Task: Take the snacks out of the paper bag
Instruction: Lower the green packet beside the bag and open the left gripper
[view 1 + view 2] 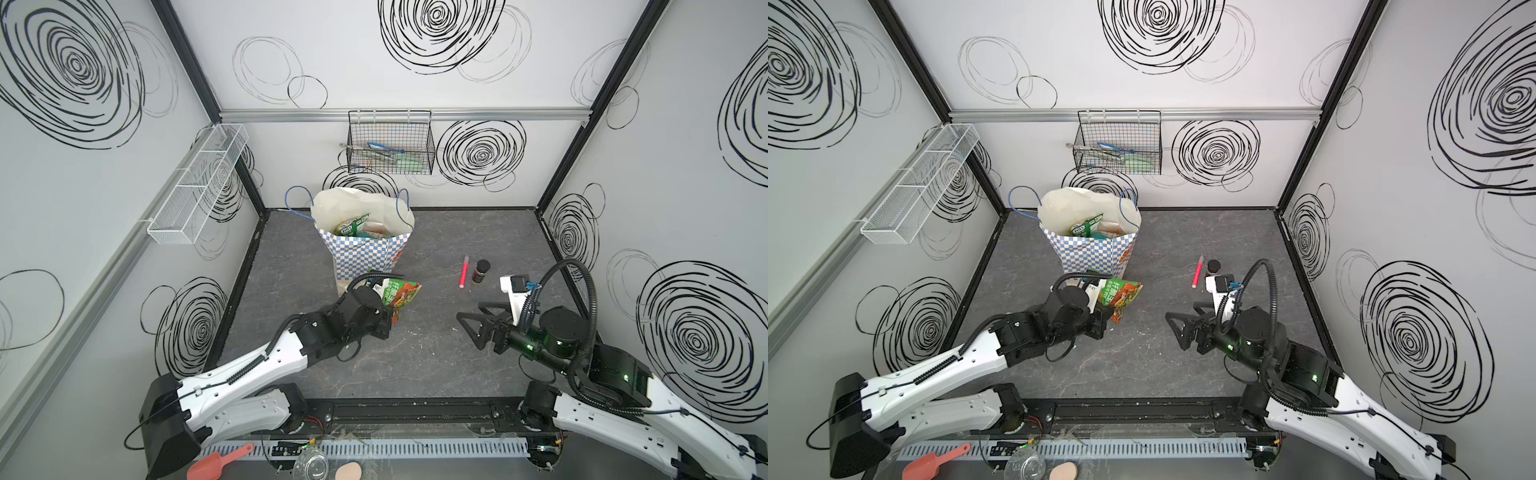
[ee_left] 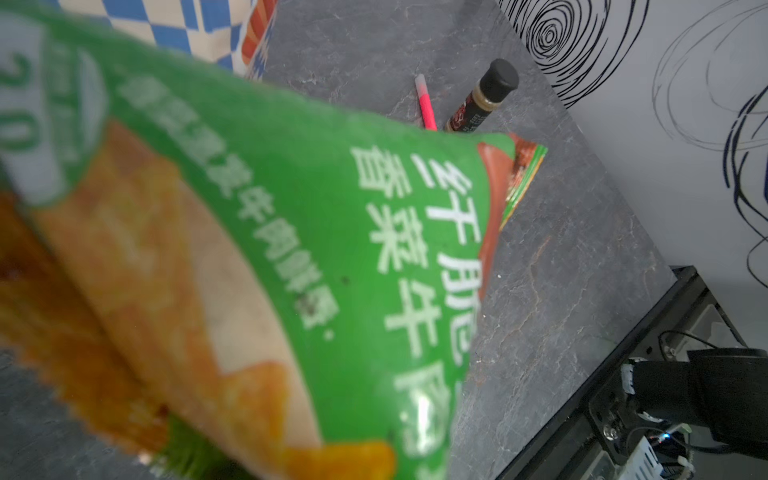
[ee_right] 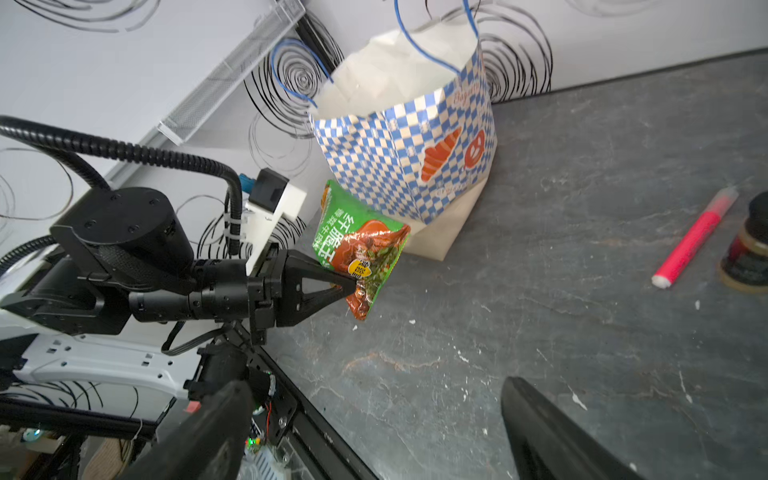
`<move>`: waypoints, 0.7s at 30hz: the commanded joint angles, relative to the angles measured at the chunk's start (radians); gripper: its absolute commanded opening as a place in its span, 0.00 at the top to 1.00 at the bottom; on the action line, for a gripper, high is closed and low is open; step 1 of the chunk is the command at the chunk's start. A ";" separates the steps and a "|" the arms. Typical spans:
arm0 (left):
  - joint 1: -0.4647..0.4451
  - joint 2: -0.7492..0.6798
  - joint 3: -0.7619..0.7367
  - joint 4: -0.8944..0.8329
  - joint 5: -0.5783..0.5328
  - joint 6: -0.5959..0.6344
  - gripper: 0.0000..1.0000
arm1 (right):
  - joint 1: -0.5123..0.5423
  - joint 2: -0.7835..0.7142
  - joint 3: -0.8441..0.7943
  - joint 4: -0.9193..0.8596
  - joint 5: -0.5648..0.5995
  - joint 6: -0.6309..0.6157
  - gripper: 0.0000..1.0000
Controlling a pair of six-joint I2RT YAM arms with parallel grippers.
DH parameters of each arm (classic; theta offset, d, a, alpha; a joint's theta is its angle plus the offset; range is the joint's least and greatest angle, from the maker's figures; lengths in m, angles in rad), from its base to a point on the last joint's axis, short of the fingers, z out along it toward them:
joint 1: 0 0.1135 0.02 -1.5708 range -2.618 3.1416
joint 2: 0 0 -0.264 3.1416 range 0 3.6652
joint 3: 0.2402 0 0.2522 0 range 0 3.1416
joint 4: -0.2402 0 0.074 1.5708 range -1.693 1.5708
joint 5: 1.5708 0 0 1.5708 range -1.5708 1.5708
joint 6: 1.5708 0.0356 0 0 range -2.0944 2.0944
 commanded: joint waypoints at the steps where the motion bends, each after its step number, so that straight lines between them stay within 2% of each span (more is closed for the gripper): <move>1: -0.005 0.051 -0.040 0.188 -0.014 -0.051 1.00 | -0.005 0.019 -0.042 -0.081 -0.091 0.065 0.03; 5: -0.005 0.171 -0.054 0.254 0.012 -0.057 1.00 | -0.003 0.036 -0.092 -0.064 -0.163 0.096 0.03; 15: 0.008 0.428 -0.085 0.416 0.057 -0.064 1.00 | 0.000 0.039 -0.119 -0.035 -0.172 0.098 0.03; 17: 0.009 0.458 -0.083 0.430 0.060 -0.063 0.98 | 0.000 0.033 -0.123 -0.038 -0.175 0.097 0.03; 18: 0.009 0.466 -0.086 0.441 0.066 -0.063 0.92 | 0.000 0.030 -0.124 -0.039 -0.175 0.099 0.03; 21: 0.010 0.479 -0.088 0.459 0.072 -0.066 0.82 | 0.000 0.020 -0.124 -0.051 -0.174 0.105 0.03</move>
